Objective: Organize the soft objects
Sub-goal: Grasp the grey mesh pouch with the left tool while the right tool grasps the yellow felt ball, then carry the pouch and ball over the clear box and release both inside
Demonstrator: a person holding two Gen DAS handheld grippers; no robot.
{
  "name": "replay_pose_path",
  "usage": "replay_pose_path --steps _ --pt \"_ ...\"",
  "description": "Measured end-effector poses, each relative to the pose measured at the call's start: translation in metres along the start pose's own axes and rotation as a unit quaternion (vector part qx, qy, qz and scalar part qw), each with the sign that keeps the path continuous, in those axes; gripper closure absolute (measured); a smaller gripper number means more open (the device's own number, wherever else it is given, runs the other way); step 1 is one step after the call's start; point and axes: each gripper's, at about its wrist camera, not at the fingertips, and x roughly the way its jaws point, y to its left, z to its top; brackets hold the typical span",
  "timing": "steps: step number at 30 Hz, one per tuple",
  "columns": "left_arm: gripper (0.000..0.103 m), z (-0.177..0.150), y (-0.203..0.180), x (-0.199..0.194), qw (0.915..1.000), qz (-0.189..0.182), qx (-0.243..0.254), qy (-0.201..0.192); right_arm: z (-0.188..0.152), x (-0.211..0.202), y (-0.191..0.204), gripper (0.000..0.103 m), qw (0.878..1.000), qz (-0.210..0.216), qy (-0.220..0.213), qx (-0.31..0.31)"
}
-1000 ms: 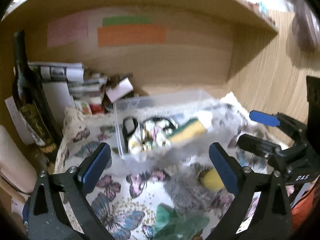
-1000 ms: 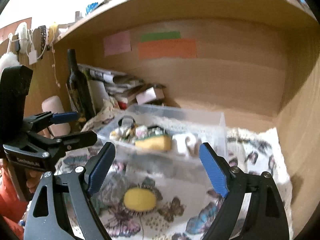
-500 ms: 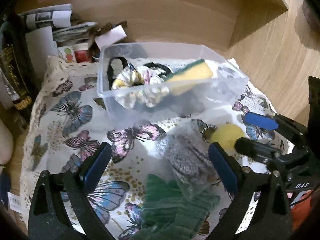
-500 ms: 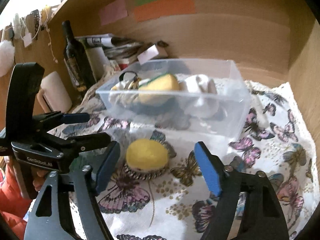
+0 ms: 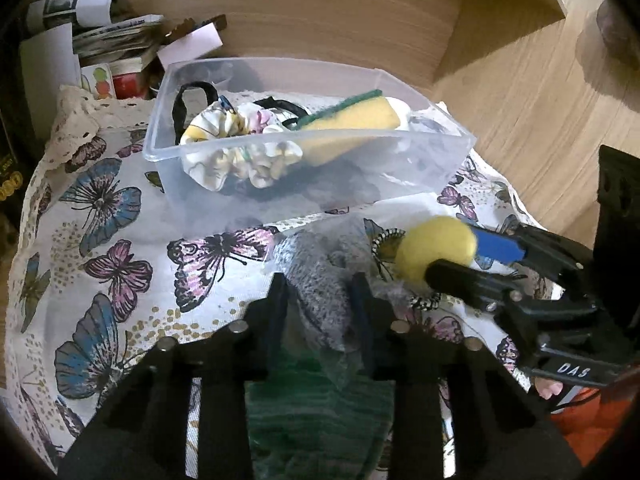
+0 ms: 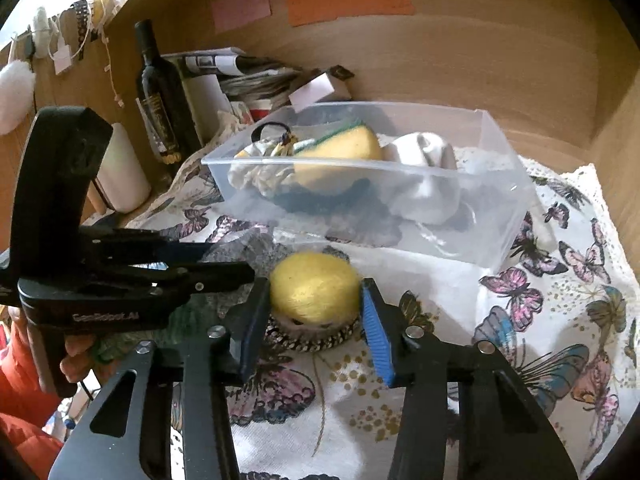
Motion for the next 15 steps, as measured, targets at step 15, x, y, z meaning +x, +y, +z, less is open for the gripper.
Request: replay_pose_path --steps 15 --pt "0.085 0.015 -0.009 -0.044 0.9975 0.017 0.012 -0.068 0.024 -0.034 -0.012 0.061 0.997 -0.033 -0.067 0.008"
